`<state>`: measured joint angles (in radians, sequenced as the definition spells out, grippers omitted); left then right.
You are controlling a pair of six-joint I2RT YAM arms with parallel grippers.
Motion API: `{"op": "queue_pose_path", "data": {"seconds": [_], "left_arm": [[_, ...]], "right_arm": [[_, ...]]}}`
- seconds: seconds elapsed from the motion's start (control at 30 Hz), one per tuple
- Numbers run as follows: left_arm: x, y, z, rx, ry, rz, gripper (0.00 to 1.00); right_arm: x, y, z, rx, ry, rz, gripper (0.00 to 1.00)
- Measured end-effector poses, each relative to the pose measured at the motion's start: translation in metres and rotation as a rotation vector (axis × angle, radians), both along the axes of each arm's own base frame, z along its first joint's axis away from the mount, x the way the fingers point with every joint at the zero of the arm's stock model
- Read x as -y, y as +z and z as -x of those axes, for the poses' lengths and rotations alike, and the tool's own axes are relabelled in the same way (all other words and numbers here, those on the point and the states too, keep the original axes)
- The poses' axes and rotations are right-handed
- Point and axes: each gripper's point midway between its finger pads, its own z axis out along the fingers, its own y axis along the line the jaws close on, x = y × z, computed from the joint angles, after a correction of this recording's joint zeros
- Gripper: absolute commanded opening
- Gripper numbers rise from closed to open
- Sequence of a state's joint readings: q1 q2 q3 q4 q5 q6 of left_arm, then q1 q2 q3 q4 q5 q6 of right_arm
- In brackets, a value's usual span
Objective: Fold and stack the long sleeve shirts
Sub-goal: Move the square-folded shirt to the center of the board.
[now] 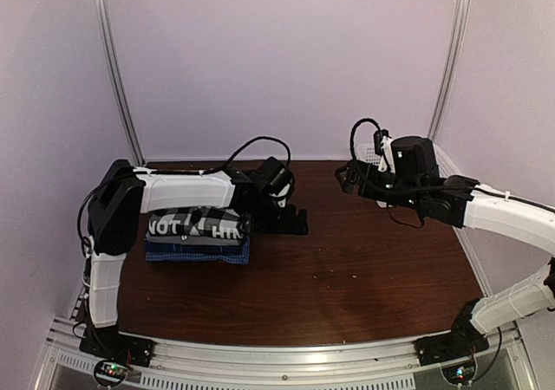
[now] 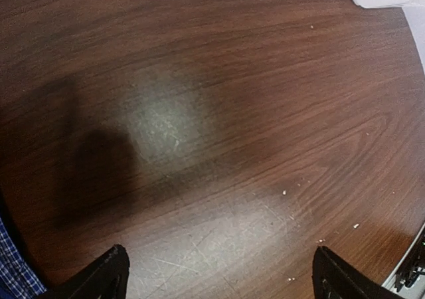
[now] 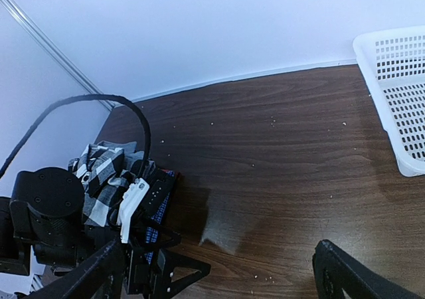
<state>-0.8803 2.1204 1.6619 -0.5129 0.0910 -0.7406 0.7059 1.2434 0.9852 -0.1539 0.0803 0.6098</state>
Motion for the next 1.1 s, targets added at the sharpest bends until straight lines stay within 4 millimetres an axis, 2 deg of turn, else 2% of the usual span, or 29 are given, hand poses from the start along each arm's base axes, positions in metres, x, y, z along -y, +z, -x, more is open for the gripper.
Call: {"op": "queue_pose_path", "data": {"seconds": [0.2, 0.5, 0.7, 0.77, 0.87, 1.1], "left_arm": [[-0.015, -0.019, -0.011, -0.024, 0.042, -0.031, 0.98], [-0.053, -0.046, -0.025, -0.063, 0.109, -0.075, 0.98], [-0.067, -0.047, -0.029, -0.046, 0.133, -0.054, 0.98], [-0.081, -0.047, -0.029, -0.045, 0.151, -0.056, 0.98], [-0.113, -0.048, -0.033, -0.05, 0.196, -0.067, 0.98], [-0.202, -0.05, -0.045, -0.063, 0.335, -0.102, 0.98]], "right_arm": [[0.002, -0.011, 0.003, -0.023, 0.0, 0.019, 1.0], [0.003, -0.014, 0.003, -0.03, -0.002, 0.022, 1.0], [0.003, -0.016, 0.002, -0.033, -0.002, 0.024, 1.0], [0.002, -0.017, 0.002, -0.035, -0.001, 0.025, 1.0], [0.001, -0.019, 0.001, -0.04, 0.001, 0.027, 1.0], [-0.002, -0.026, -0.001, -0.054, 0.012, 0.03, 1.0]]}}
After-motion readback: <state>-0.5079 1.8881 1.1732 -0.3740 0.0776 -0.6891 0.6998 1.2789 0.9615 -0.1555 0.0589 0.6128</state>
